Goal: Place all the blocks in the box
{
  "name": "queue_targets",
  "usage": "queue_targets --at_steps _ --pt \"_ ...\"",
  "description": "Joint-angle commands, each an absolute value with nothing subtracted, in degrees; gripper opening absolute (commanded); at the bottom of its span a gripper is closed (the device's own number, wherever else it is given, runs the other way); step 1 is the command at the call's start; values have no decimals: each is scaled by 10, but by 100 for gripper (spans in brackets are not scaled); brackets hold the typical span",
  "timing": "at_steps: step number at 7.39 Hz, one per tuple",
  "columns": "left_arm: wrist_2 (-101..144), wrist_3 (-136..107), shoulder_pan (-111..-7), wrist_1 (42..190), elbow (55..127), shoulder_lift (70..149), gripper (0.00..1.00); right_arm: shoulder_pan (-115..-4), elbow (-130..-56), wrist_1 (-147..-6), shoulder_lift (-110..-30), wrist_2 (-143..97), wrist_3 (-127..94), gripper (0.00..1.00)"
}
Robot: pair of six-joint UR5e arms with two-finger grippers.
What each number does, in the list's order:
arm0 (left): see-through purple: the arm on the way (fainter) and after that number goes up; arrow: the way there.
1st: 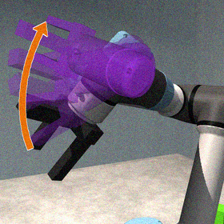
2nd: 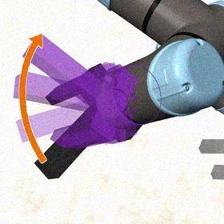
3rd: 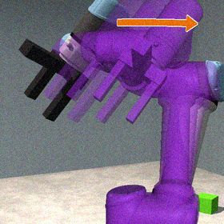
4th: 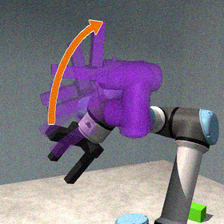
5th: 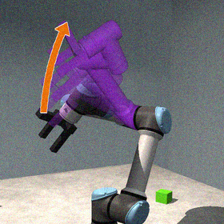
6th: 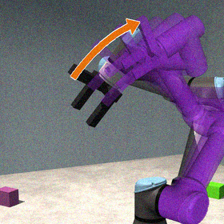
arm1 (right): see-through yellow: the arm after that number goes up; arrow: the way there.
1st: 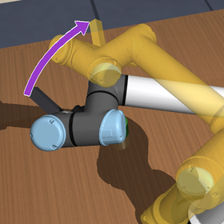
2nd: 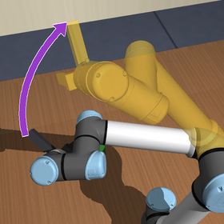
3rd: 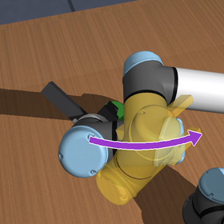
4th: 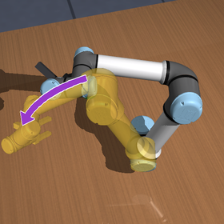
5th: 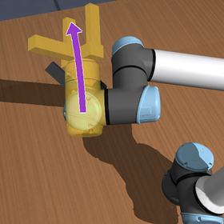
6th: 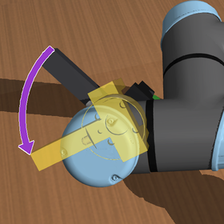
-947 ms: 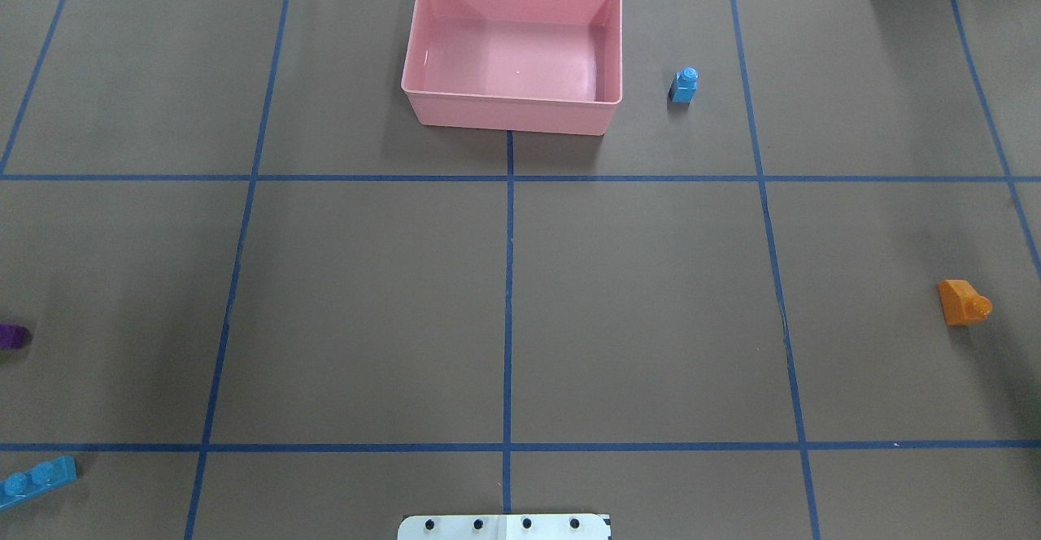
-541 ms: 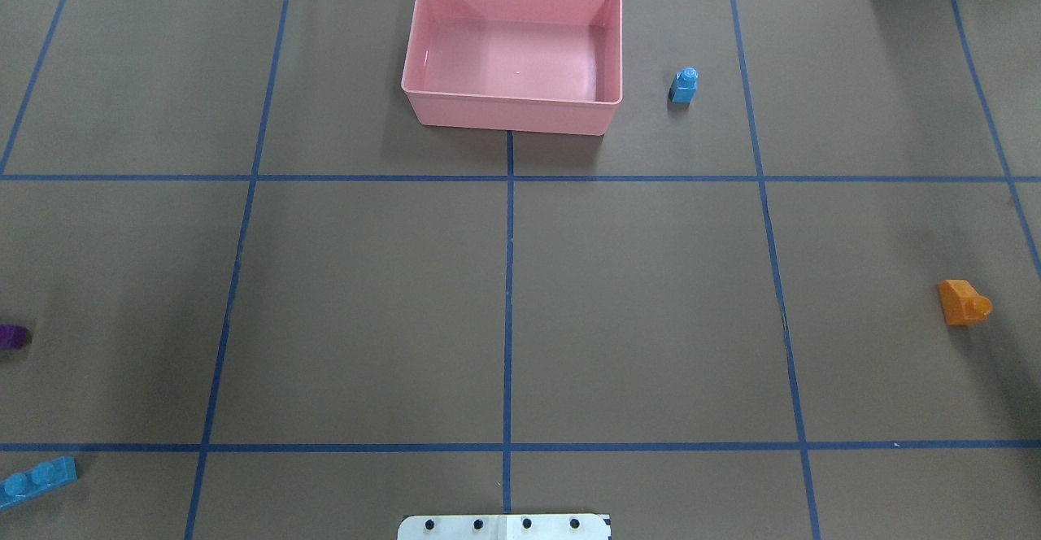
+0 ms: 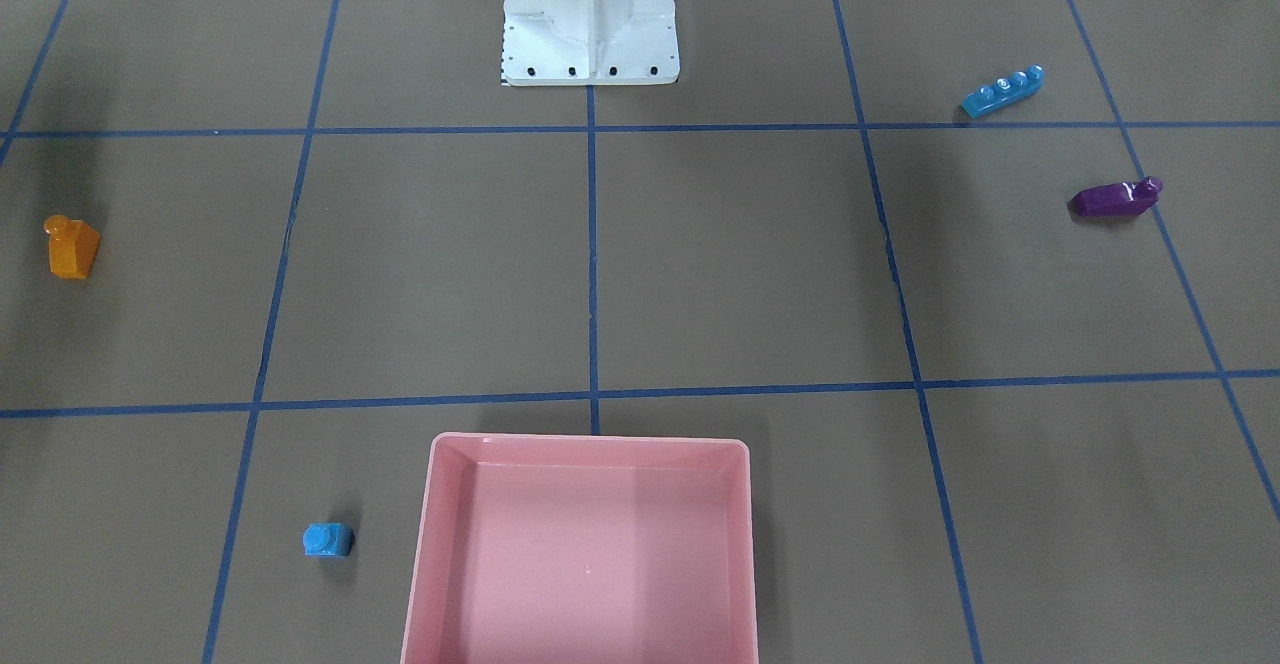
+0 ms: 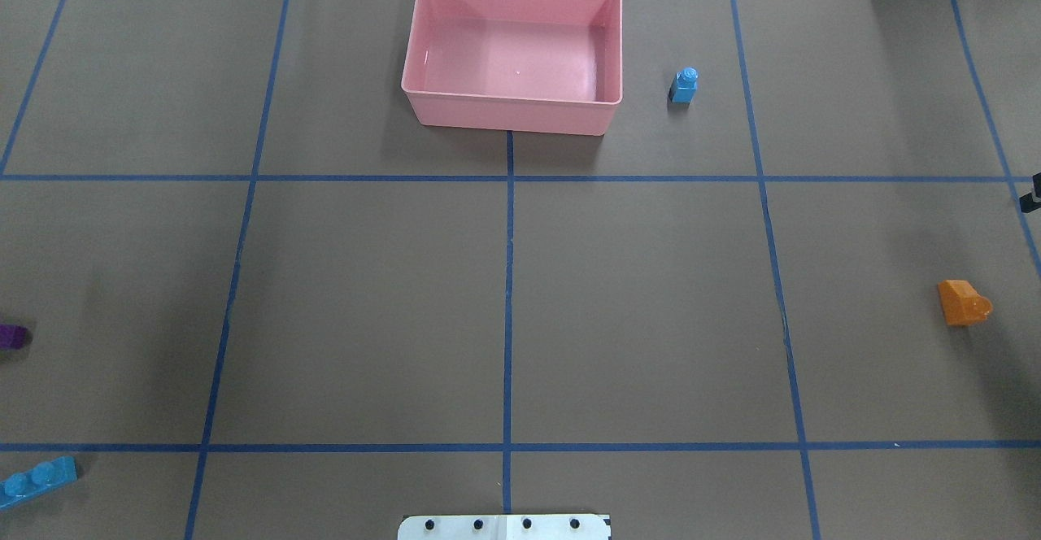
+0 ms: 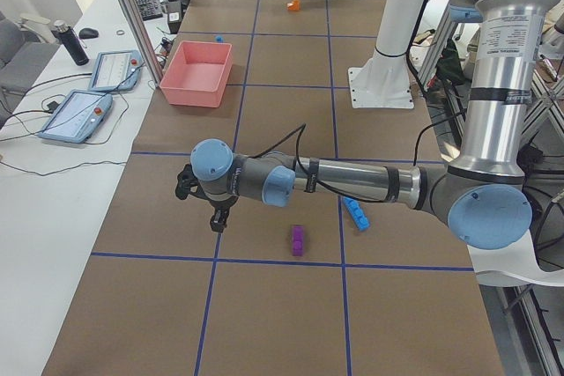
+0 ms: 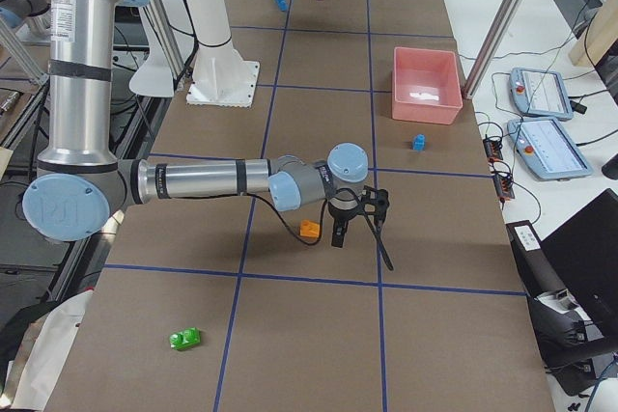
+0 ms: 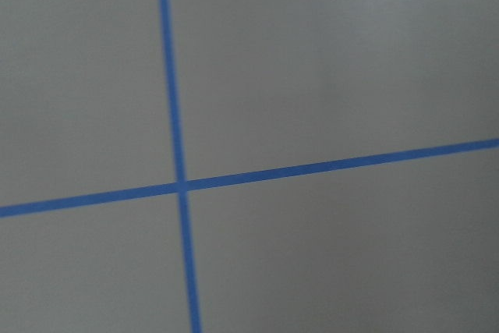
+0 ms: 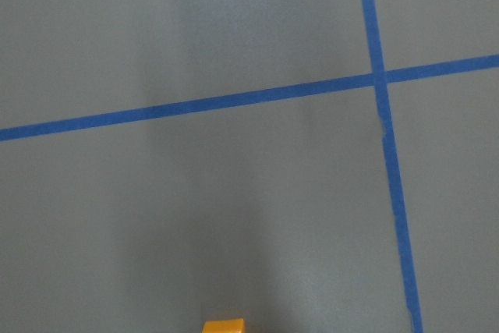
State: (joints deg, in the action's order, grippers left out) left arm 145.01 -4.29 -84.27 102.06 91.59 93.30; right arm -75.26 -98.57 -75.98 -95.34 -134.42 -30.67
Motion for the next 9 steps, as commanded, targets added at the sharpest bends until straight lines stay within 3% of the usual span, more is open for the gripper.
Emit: queue_targets --at_steps 1,4,9 --pt "1456 -114 -766 1109 973 906 100 -726 -984 -731 -951 -1344 -305 100" --pt "1356 -114 -613 1110 1125 819 100 -725 -988 -706 -977 -1340 -298 100" --pt "1169 -104 -310 1111 1210 687 100 -736 -989 -707 -1032 -1337 -190 100"
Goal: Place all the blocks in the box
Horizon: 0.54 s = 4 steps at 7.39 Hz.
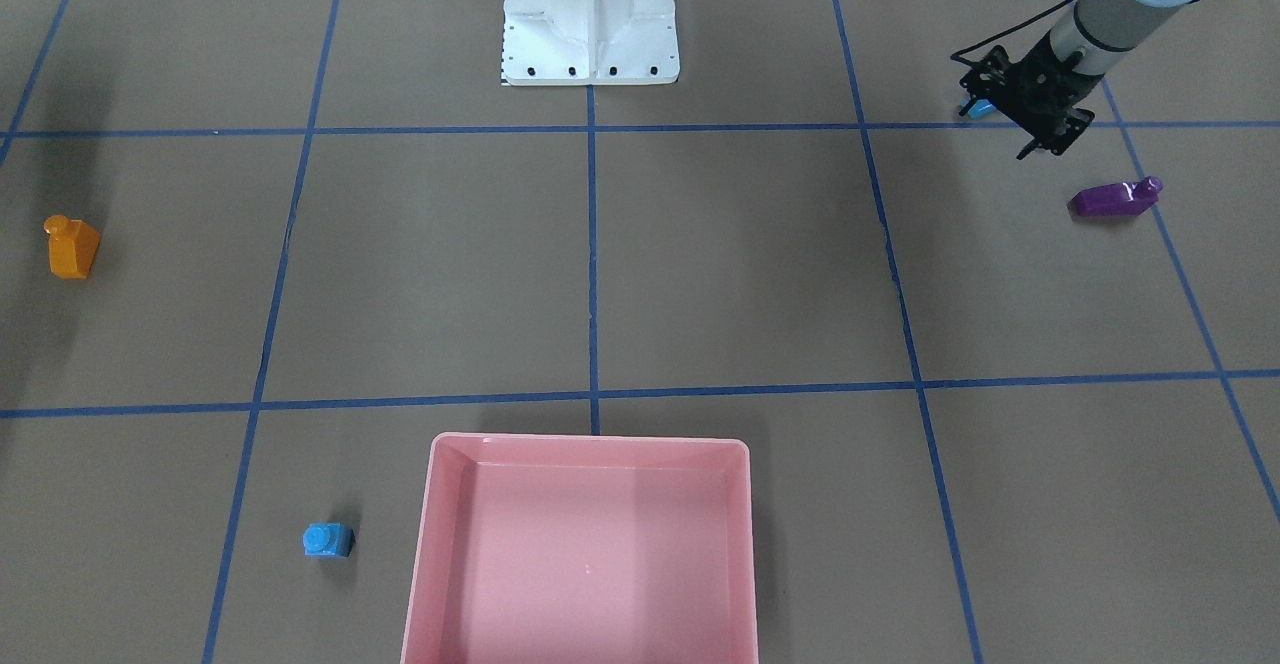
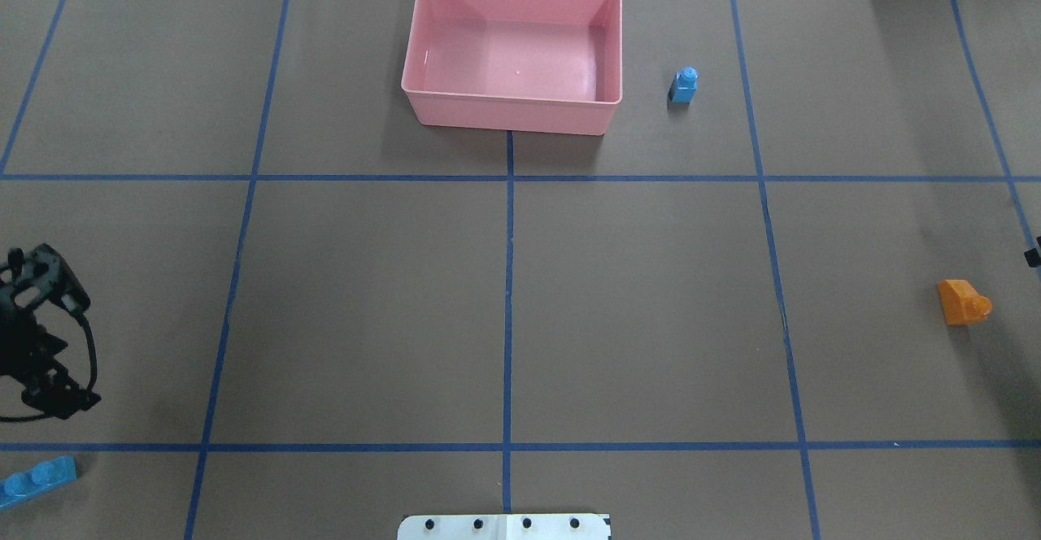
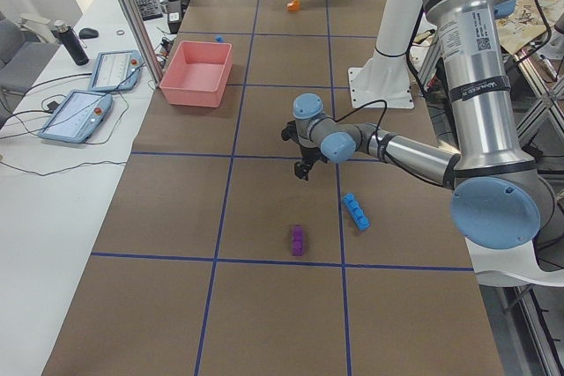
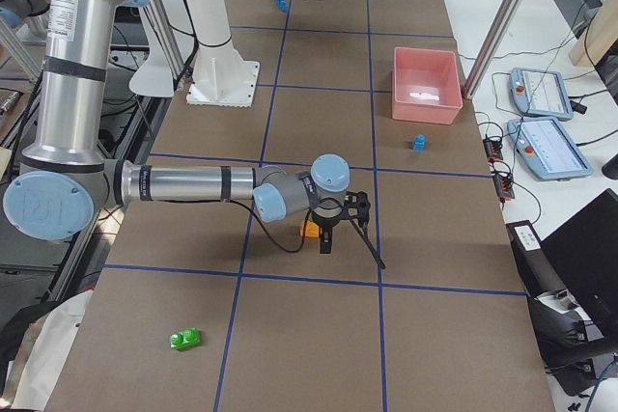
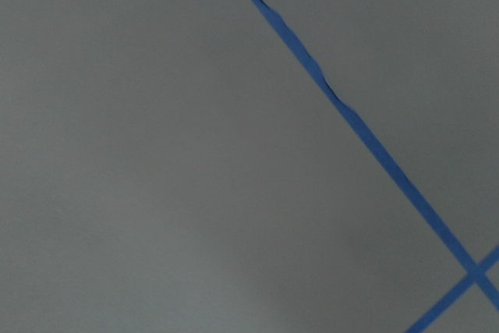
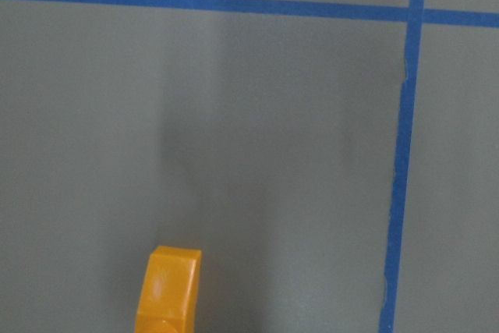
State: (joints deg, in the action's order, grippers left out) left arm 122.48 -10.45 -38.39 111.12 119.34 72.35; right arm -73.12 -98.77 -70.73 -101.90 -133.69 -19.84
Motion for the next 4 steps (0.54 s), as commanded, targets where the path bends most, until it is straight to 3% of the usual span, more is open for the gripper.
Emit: queue_targets --at_steps 1,4 --pt "1148 -104 -260 1110 1208 666 100 -737 -988 -708 -1034 -1337 -180 100" --pt "1136 -104 -226 1110 1195 634 99 -737 -991 -707 -1044 -1337 -180 100"
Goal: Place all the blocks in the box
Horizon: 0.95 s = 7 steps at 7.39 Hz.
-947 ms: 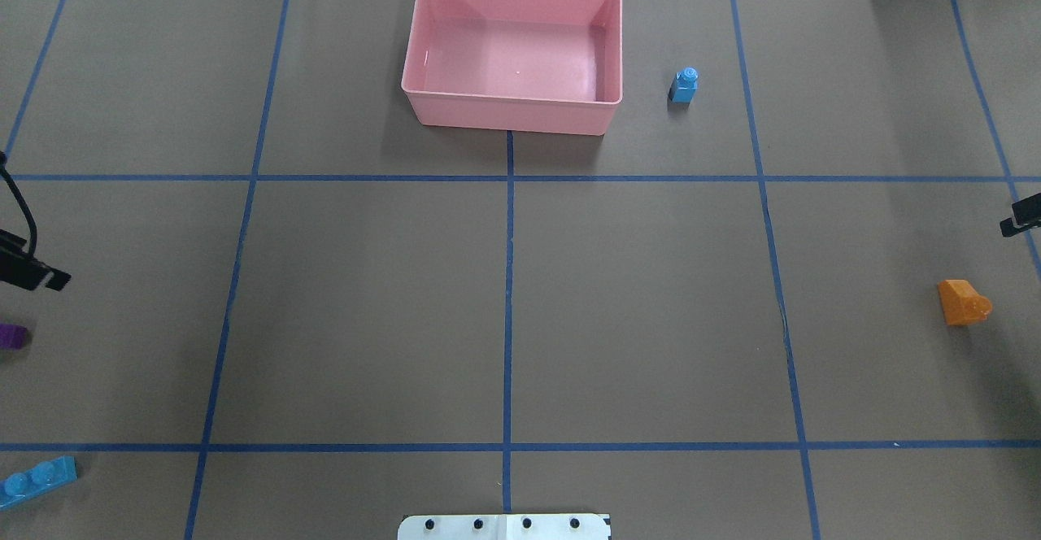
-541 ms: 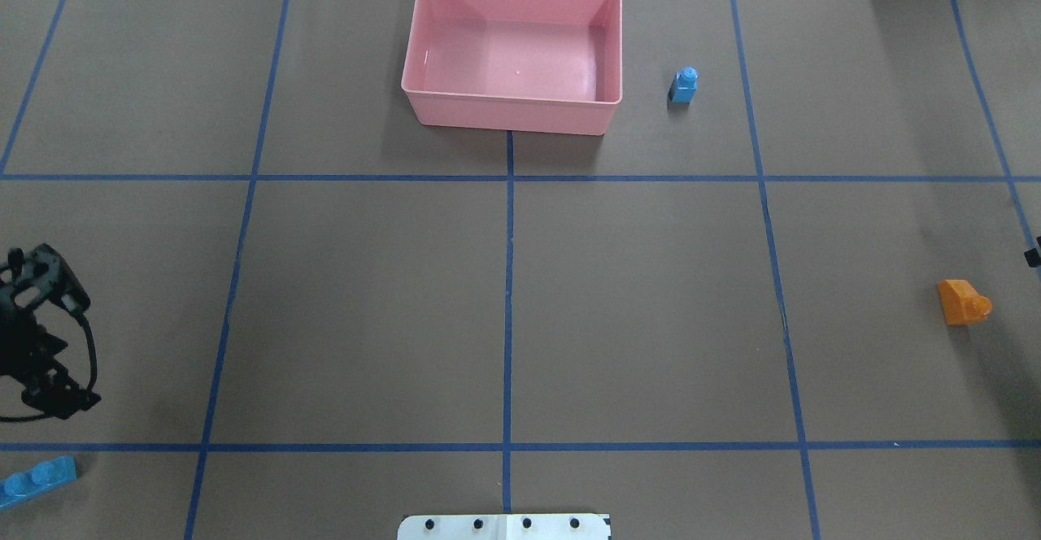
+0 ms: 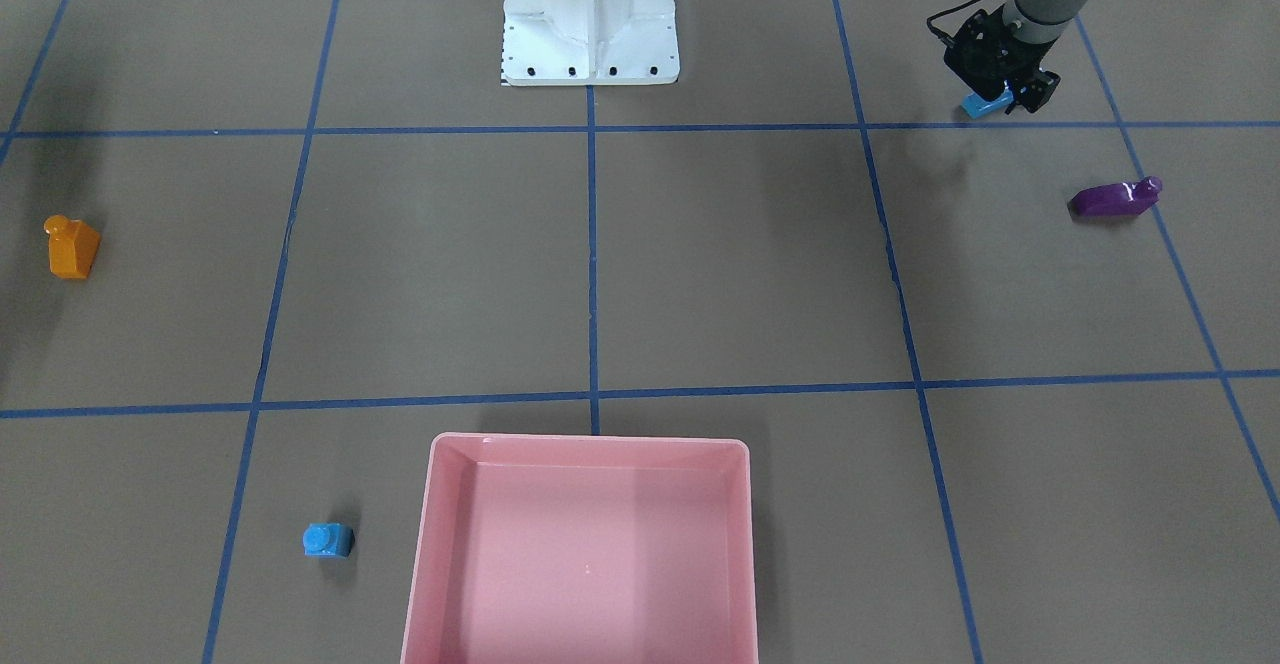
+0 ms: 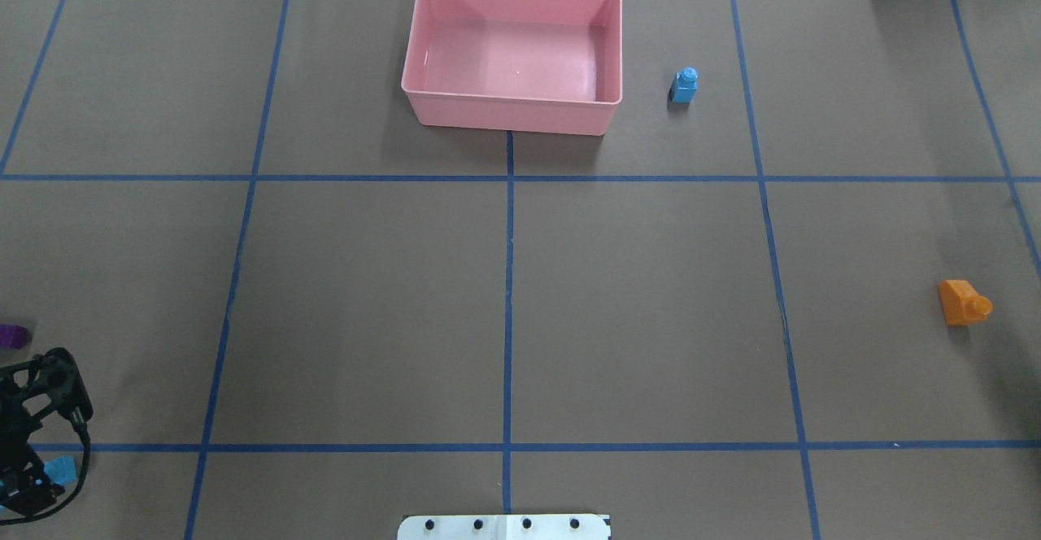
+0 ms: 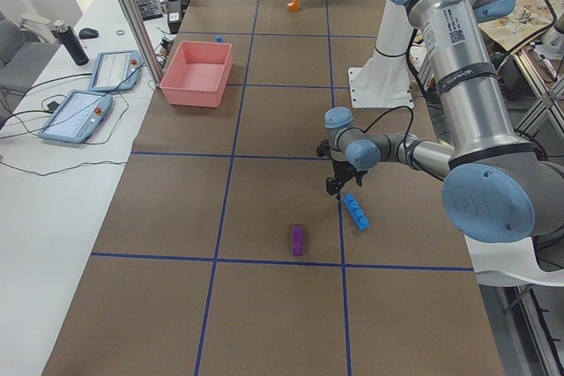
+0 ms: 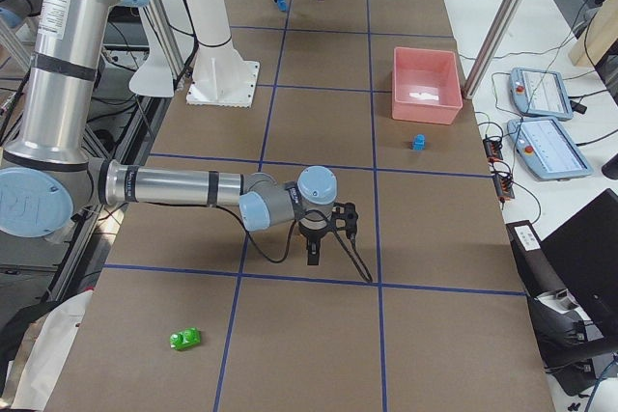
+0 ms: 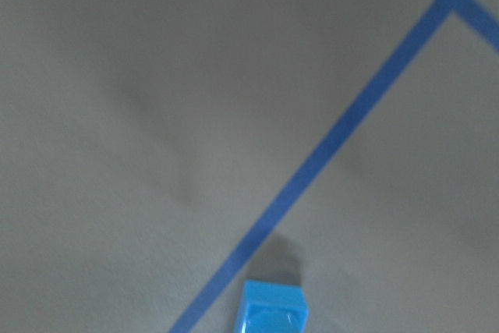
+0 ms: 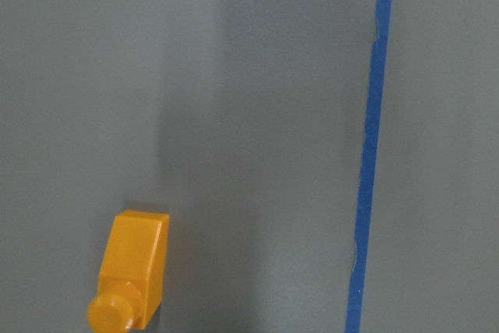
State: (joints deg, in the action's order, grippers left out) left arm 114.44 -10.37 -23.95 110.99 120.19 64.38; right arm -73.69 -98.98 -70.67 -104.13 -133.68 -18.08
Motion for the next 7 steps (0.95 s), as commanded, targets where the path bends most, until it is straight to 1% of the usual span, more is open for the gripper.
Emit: queue_targets --at_steps 1,3,4,5,6,7 --pt "1136 -104 -222 1110 1186 639 99 -738 -991 -707 -1046 -1337 -180 100" --pt "1136 -104 -221 1109 1181 640 97 -761 -998 -708 -1079 -1339 -146 100" --pt "1136 -104 -221 1109 1179 639 89 -777 -998 -708 -1105 -1340 -102 100" --pt "1136 -104 -220 1109 1178 640 77 -798 -997 -710 -1129 -1345 -53 100" --pt "1136 -104 -219 1109 1176 640 67 -814 -995 -713 -1149 -1346 -22 100" --pt "1136 -104 -218 1109 1175 641 61 -818 -990 -713 -1168 -1345 -1 100"
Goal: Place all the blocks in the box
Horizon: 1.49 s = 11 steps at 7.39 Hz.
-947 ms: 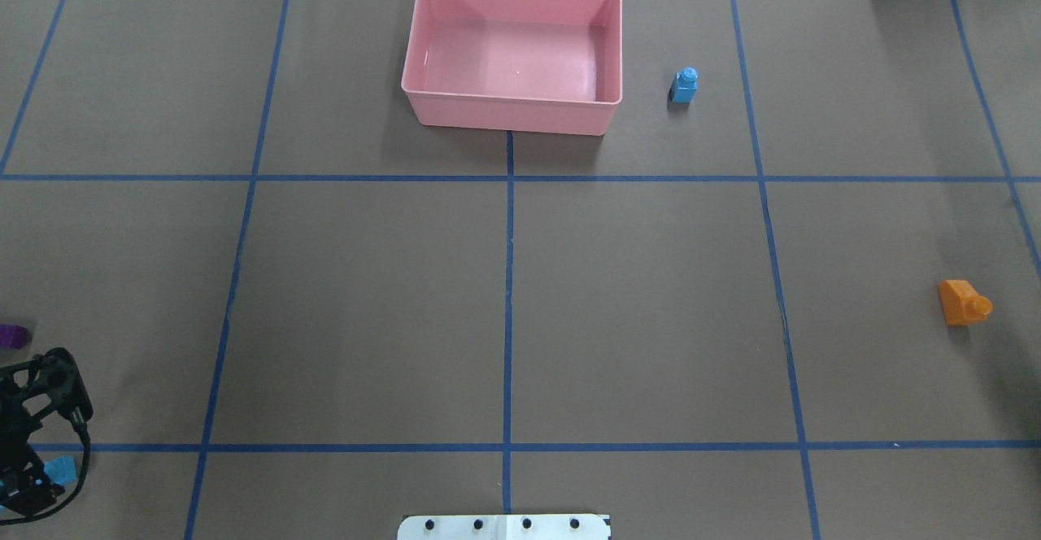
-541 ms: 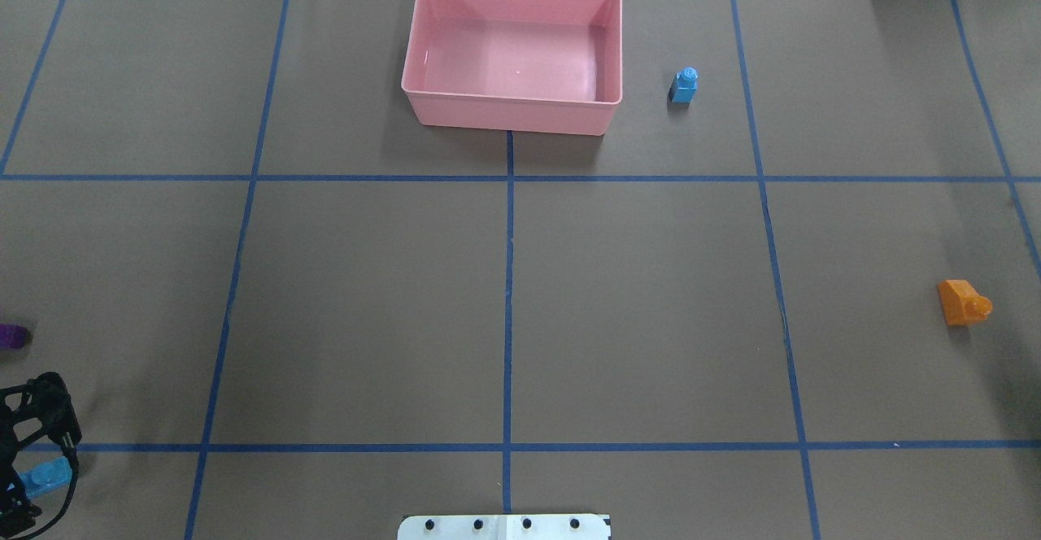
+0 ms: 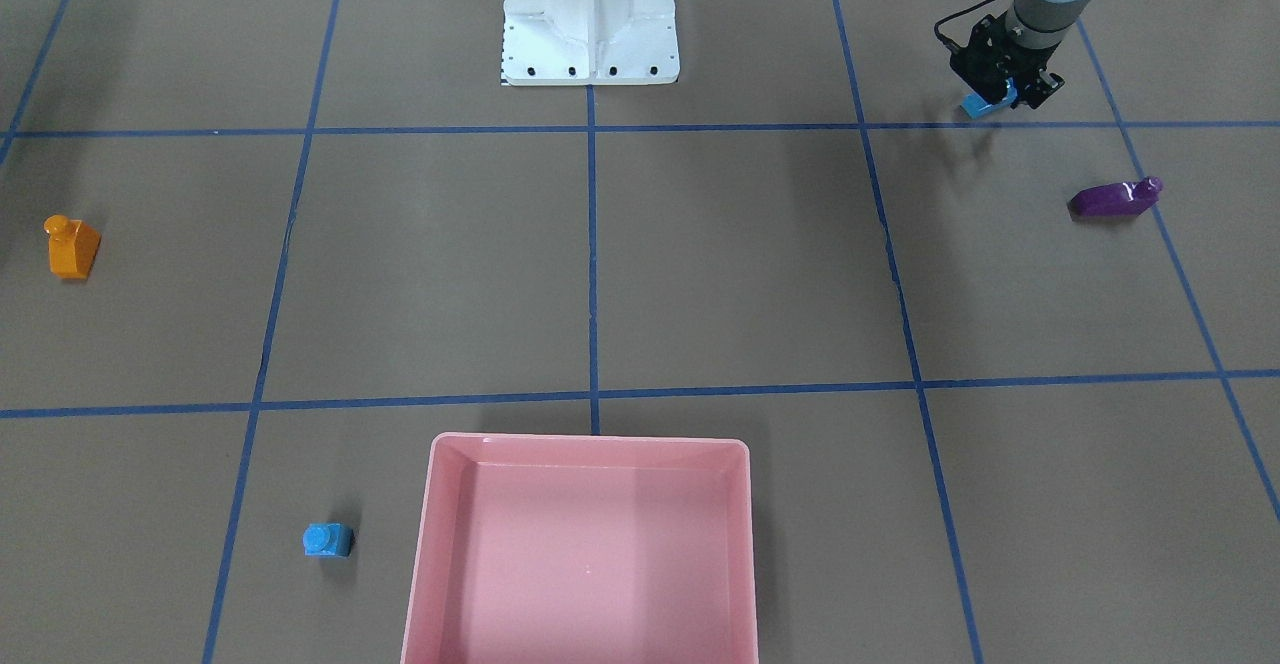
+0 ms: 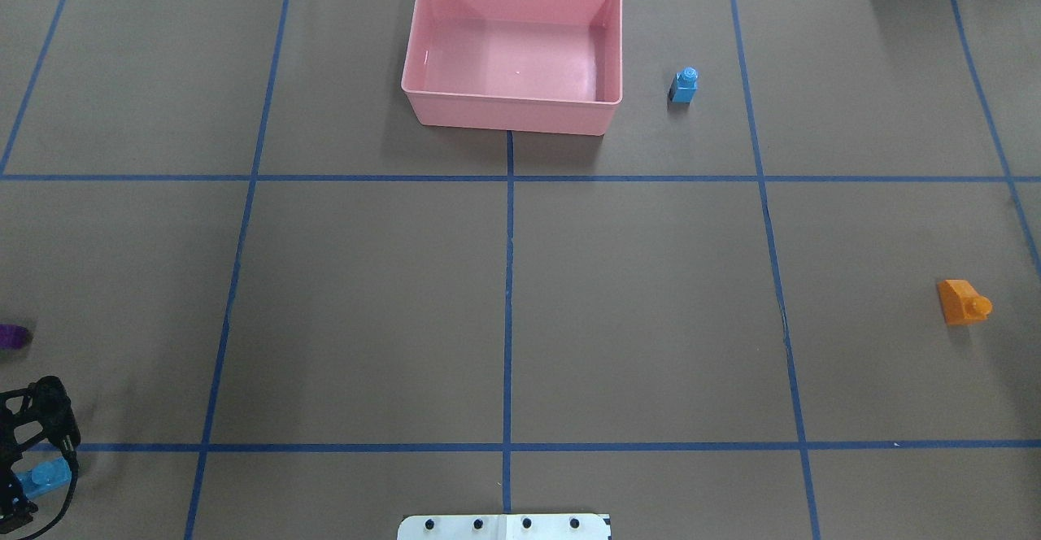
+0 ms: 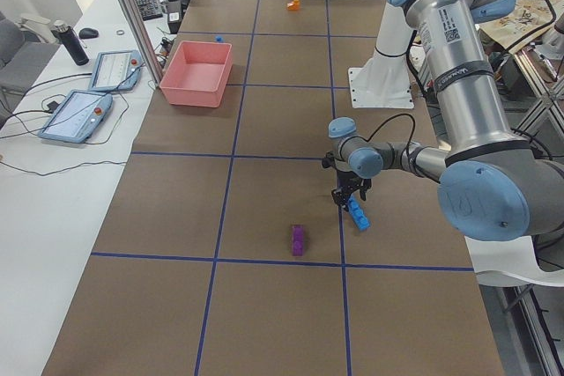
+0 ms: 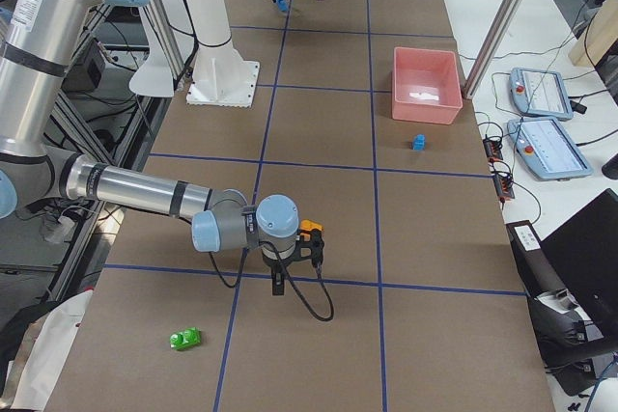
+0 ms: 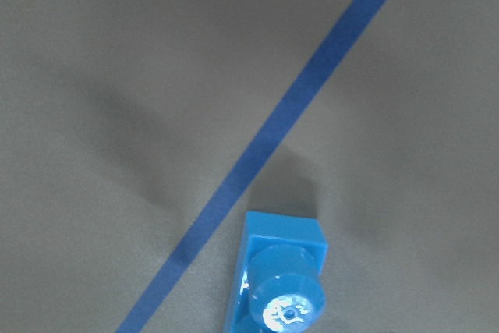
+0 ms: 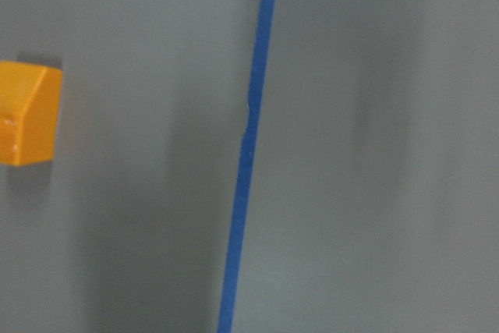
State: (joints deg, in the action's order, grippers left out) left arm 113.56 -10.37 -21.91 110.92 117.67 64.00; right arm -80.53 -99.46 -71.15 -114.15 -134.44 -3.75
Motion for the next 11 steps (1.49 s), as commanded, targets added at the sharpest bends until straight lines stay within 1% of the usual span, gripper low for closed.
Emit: queue_targets --at_steps 1,2,3,4,5,6,7,8,11 --pt "1135 -104 -218 1109 1172 642 61 -828 -973 -714 -1180 -1343 32 100" --pt "1135 -104 -218 1109 1171 642 57 -845 -964 -715 -1194 -1342 65 100" --pt "1134 -104 -219 1110 1172 642 32 -852 -962 -715 -1216 -1338 88 100" --pt "1135 -104 -223 1111 1180 643 0 -877 -945 -715 -1230 -1337 141 100" --pt "1136 -105 -235 1106 1215 650 0 -895 -916 -715 -1232 -1336 182 100" --pt "1139 -105 -295 1105 1219 675 0 -906 -890 -712 -1232 -1326 213 100" --pt "1143 -105 -349 1093 1216 717 0 -908 -878 -711 -1234 -1322 225 100" --pt "1143 -105 -373 1057 1219 765 0 -908 -867 -707 -1235 -1322 227 100" --pt "1143 -105 -464 781 1216 1054 0 -908 -824 -707 -1233 -1325 257 100"
